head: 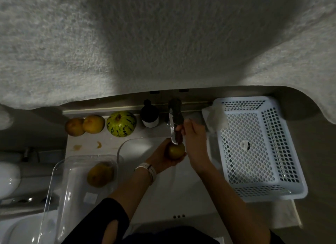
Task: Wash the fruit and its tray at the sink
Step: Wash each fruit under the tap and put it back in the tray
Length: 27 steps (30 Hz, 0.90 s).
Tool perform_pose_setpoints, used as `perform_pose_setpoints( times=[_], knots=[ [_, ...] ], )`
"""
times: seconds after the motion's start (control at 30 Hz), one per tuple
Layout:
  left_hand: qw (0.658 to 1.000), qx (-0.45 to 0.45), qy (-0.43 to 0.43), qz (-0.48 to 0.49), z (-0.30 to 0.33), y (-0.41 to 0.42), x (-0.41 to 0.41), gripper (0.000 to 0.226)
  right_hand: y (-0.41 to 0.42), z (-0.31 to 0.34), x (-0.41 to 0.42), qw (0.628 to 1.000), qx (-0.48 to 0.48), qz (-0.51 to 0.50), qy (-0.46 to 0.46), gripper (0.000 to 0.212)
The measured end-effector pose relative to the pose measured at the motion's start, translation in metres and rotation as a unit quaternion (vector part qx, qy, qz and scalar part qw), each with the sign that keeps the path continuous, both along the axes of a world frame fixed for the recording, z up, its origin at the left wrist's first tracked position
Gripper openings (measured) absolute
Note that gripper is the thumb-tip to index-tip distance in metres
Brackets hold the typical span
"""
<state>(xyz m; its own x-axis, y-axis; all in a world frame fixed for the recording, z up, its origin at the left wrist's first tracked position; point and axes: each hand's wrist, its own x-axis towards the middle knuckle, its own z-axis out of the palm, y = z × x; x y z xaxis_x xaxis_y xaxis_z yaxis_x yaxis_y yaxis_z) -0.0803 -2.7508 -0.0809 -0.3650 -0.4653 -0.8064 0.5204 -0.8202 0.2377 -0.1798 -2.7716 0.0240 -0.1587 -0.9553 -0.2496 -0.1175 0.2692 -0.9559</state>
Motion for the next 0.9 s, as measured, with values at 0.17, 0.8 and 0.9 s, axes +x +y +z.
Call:
perform_pose_setpoints(
  times=[0.17,0.8,0.9],
  knots=[
    [1.0,0.018,0.019,0.016,-0.001,-0.001,-0.002,0.045,-0.003,-0.005,-0.002,1.0,-0.023,-0.008,-0.012,0.04],
    [0.945,-0.116,-0.288,-0.1,-0.005,0.022,-0.003,0.039,0.028,-0.104,0.025,0.965,0.24,0.004,0.104,0.028],
    [0.886,-0.28,-0.344,-0.137,-0.007,0.027,0.001,0.025,0.017,-0.101,0.016,0.945,0.316,-0.049,-0.074,0.027]
  ],
)
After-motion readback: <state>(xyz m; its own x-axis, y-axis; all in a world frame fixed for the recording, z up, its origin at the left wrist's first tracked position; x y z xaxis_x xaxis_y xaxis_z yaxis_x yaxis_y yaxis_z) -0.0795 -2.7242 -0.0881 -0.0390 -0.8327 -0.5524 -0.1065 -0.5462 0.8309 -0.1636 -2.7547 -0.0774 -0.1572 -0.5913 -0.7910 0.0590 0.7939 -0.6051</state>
